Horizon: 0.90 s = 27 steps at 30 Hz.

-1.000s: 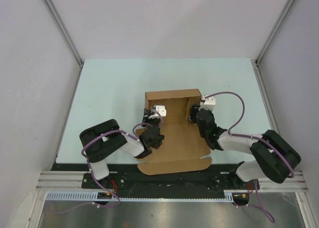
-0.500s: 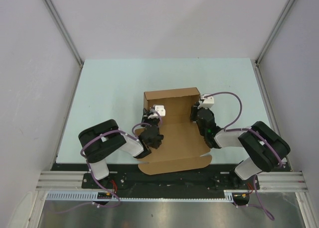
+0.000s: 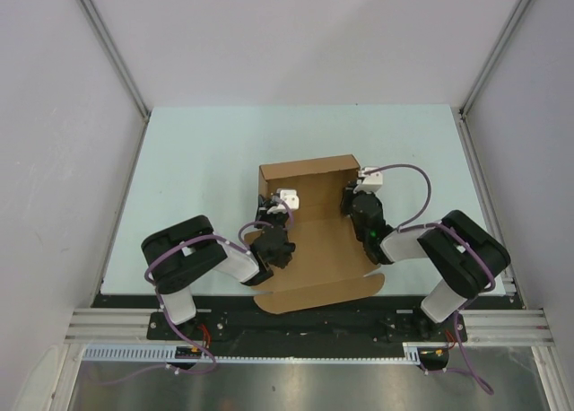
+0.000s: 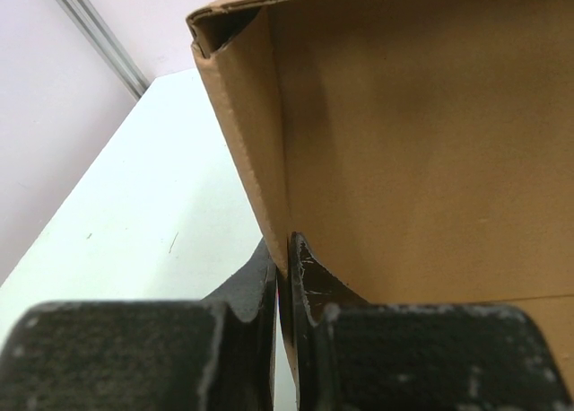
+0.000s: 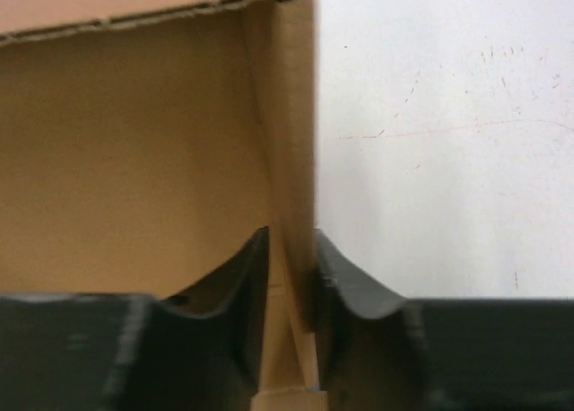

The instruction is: Fold the paper box

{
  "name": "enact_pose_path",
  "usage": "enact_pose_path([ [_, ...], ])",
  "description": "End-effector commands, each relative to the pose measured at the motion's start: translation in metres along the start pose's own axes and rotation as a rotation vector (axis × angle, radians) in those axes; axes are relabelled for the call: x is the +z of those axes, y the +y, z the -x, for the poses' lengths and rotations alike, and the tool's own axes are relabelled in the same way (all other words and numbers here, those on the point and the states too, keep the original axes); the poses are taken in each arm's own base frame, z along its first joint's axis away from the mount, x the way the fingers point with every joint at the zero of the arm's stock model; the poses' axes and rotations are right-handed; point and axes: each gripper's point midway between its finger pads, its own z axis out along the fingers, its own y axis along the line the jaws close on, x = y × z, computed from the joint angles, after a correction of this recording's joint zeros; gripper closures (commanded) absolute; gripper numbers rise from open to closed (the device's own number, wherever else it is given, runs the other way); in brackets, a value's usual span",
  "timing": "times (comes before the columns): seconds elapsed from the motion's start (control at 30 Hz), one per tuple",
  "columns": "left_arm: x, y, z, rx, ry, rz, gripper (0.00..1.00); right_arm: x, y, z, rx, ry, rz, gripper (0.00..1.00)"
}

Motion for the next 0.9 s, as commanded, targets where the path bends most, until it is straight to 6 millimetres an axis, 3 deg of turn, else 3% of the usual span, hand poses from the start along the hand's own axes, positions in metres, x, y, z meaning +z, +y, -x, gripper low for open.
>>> enact_pose_path([
  [0.0, -0.007, 0.008, 0.05, -0.304, -0.122, 0.013, 1.0, 0.013, 0.02, 0.032, 0.076, -0.098, 0.028, 0.63],
  [0.1, -0.007, 0.008, 0.05, -0.301, -0.124, 0.011, 1.0, 0.017, 0.023, 0.035, 0.085, -0.108, 0.027, 0.56],
  [0.23, -0.008, 0.006, 0.05, -0.294, -0.126, 0.004, 1.0, 0.021, 0.025, 0.038, 0.083, -0.115, 0.029, 0.55],
  [0.33, -0.008, 0.006, 0.05, -0.292, -0.125, 0.005, 1.0, 0.024, 0.024, 0.04, 0.085, -0.121, 0.029, 0.66],
  [0.37, -0.009, 0.006, 0.049, -0.291, -0.125, 0.004, 1.0, 0.025, 0.023, 0.039, 0.084, -0.119, 0.027, 0.76],
  [0.47, -0.009, 0.005, 0.05, -0.287, -0.125, 0.002, 1.0, 0.026, 0.019, 0.038, 0.081, -0.119, 0.012, 0.91],
  [0.57, -0.009, 0.005, 0.051, -0.291, -0.126, 0.003, 1.0, 0.026, 0.015, 0.039, 0.076, -0.123, -0.009, 1.0],
  [0.83, -0.01, 0.005, 0.051, -0.293, -0.126, 0.001, 1.0, 0.026, 0.009, 0.04, 0.074, -0.128, -0.037, 1.0],
  [0.87, -0.01, 0.005, 0.051, -0.291, -0.126, 0.002, 1.0, 0.026, 0.011, 0.04, 0.08, -0.126, -0.028, 0.83],
])
